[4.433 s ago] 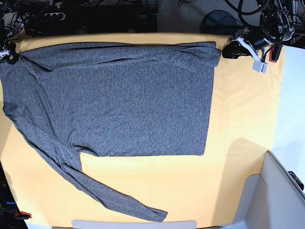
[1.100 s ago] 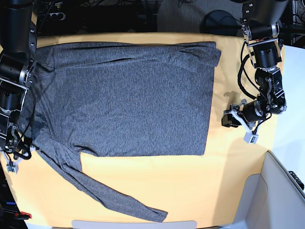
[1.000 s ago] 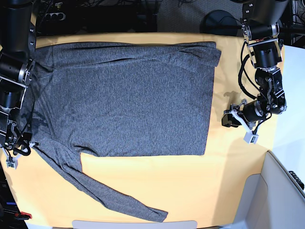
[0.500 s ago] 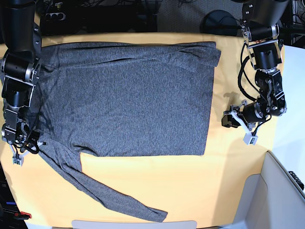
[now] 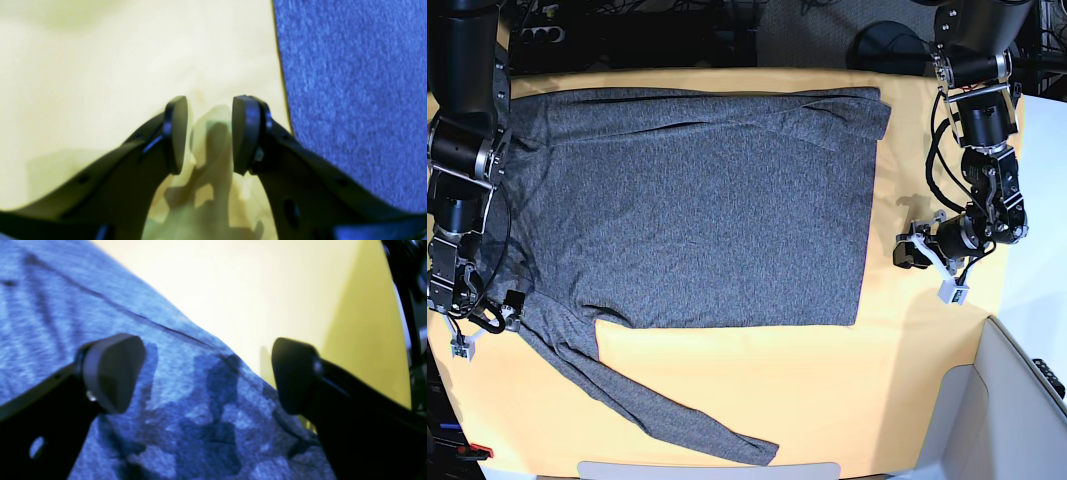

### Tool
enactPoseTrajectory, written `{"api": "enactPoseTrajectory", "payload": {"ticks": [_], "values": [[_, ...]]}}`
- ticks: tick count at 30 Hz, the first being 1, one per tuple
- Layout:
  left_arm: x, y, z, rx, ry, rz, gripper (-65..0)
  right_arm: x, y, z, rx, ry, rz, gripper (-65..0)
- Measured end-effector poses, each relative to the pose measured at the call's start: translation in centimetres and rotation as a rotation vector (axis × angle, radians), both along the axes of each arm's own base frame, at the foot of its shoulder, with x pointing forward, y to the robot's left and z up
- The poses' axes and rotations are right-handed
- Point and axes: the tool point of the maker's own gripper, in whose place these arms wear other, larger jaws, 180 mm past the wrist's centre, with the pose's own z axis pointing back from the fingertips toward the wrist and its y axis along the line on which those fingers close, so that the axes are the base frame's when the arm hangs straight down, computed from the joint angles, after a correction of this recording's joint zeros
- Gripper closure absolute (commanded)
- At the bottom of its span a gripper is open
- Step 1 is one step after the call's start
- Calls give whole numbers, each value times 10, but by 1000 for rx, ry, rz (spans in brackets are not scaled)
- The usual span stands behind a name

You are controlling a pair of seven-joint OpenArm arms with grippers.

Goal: Fold the T-shirt properly
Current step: 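Lower the right gripper onto the hem corner beside the sleeve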

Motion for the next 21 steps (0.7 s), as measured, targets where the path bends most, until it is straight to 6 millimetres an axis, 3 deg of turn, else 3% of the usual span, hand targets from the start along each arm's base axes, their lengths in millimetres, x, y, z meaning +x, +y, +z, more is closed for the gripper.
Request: {"api": "enactPoseTrajectory", "payload": {"ticks": [5, 9, 15, 21], "values": [[1, -1, 0, -3, -2, 0, -225, -1, 6, -6, 17, -5, 8, -641], [0, -2, 0, -4, -1, 1, -224, 7, 23, 3, 197, -130, 65, -640], [0, -2, 0, -5, -2, 0, -224, -8, -19, 17, 223, -152, -25, -639], [-3, -2, -3, -17, -12, 10, -224, -3, -6, 14, 248, -158, -4, -639]]}}
